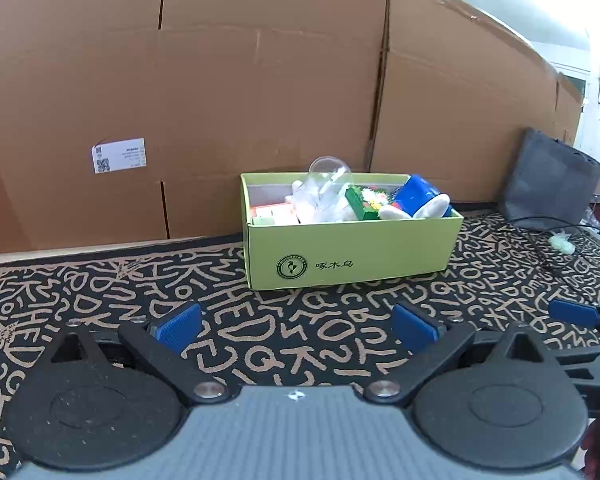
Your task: Organize objects
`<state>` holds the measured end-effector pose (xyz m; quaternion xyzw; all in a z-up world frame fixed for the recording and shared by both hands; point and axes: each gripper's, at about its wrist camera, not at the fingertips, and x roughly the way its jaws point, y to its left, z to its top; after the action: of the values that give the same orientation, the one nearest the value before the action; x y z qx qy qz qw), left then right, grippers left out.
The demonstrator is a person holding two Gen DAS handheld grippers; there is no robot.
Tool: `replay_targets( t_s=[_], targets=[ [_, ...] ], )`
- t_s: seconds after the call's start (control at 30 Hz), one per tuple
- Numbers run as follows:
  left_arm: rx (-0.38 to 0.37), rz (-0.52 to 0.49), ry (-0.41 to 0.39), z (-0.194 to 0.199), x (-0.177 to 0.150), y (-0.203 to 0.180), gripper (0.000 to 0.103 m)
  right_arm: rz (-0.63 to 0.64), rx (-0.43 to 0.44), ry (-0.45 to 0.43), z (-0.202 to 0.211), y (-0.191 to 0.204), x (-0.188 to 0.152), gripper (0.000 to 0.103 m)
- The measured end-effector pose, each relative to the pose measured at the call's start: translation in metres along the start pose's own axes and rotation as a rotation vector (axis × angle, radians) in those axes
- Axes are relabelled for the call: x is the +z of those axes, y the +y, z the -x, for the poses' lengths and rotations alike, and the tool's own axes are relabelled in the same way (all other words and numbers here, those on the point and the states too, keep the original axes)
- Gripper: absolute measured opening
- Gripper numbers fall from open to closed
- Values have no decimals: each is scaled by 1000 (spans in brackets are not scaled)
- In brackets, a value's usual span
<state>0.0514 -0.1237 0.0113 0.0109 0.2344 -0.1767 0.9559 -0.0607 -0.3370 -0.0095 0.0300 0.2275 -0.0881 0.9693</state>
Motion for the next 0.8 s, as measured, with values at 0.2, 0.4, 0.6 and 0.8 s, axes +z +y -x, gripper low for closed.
replay_targets(
  t_s=[0.2, 0.4, 0.6, 0.8],
  targets=[
    [25, -4, 43, -20, 0, -3, 103, -1, -7, 15, -18, -4, 1, 103],
    [48, -22, 65, -35, 1, -6, 103, -16, -14, 9, -30, -8, 9, 103],
    [53, -11, 72, -43, 1, -4, 103, -22, -3, 8, -38, -7, 13, 103],
    [52, -16, 86, -44, -1, -7, 103, -21, 13, 29, -43, -3, 10, 103]
  ],
)
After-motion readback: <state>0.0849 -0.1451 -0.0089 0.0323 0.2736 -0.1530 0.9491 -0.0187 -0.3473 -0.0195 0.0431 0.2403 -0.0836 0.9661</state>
